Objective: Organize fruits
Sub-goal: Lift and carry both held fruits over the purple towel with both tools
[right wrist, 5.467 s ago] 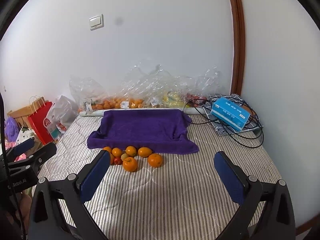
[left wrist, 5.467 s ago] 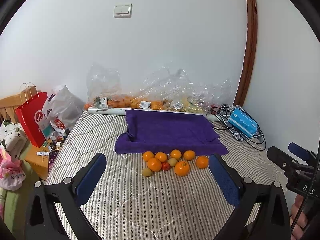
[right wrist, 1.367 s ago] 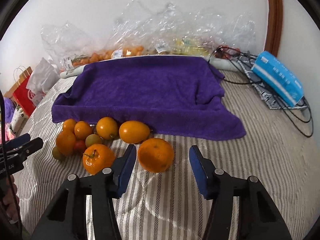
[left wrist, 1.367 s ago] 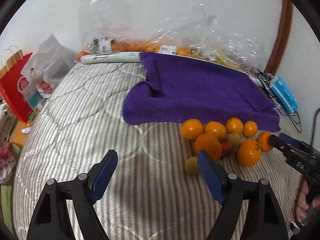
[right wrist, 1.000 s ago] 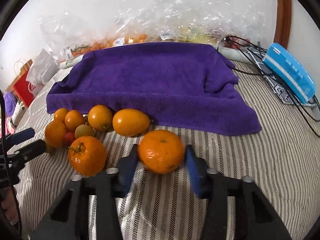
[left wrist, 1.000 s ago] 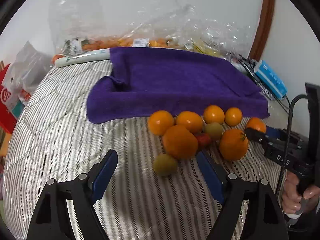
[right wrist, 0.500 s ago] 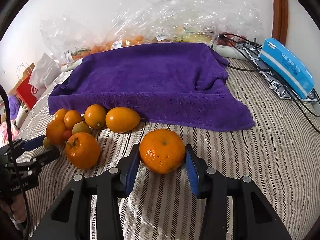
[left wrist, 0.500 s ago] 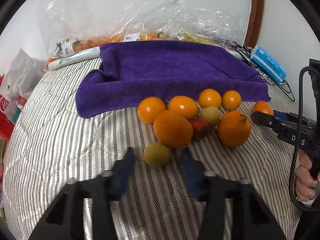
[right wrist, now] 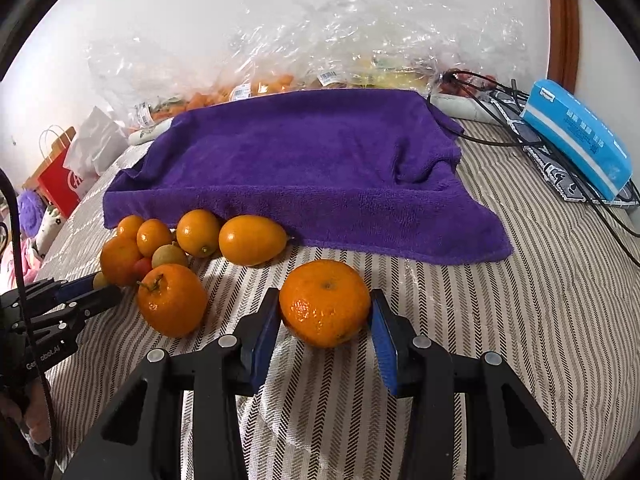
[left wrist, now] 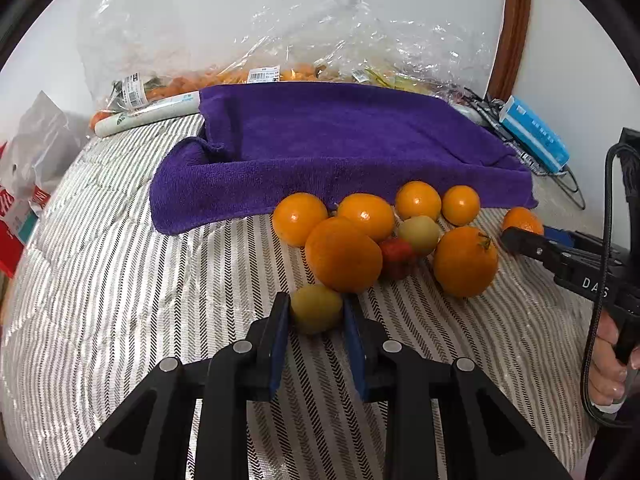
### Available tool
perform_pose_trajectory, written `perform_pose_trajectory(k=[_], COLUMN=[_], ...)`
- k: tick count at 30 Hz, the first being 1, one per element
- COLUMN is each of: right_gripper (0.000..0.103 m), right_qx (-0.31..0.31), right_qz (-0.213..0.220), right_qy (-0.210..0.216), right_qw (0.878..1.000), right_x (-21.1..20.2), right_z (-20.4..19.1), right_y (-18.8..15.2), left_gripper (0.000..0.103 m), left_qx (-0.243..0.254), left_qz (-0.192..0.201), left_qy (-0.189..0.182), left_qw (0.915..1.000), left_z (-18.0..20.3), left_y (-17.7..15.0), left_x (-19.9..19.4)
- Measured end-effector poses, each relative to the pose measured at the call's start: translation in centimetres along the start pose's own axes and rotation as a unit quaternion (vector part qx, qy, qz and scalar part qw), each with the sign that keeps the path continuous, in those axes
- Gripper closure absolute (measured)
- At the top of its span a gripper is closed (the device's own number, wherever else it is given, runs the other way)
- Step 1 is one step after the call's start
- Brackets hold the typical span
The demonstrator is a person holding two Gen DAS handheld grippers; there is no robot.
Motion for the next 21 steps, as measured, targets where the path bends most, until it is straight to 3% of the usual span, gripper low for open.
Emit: perform_pose_trajectory(k=[3, 8, 12, 16, 21], right_gripper=[0.060, 0.060, 0.060, 0.060, 0.060], right_qx=[0.000, 0.006, -0.005, -0.007, -0.009], right_qz=[0.008, 0.018, 0.025, 0.021, 0.030], right_qy=[0.023, 0.033, 0.019, 0.016, 0.005], right_qw=[1.000, 0.999, 0.999, 1.000, 0.999], right_x=[-0.3, -0.6, -1.0, -1.7, -3.2], right_z=[0.3, 0.3, -0.2, -0.5, -0.6], right_y=[0.0, 0.0, -0.1, -0.5, -0.3], left_gripper=[0.078, 0.078, 0.078, 0.078, 0.078], left_qx=[-0.010, -0.014, -0.040, -0.032, -0.031], left_qz=[0.004, 0.006, 0.012, 0.017, 0.029], left_qy=[-0.011, 0.001, -0.011, 0.004, -0.006], left_qw=[0.9999, 0.9999, 0.9991, 0.9993, 0.9991], left_z=[-0.5, -0.8, -1.4, -1.2, -1.2], left_y=[-0.3, -0.9, -0.6, -0.3, 0.3], left_x=[-0.4, -1.3, -2.1, -2.8, -4.6])
Point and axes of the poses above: each gripper's, at about its wrist camera, not at the fingertips, and x roughly the way its jaws point, z to its right, y to its top, the point moved 1 cm from there along x, roughly the way its jaws point, and after that the axes turned 12 degrees about -y, right-handed, at the moved point
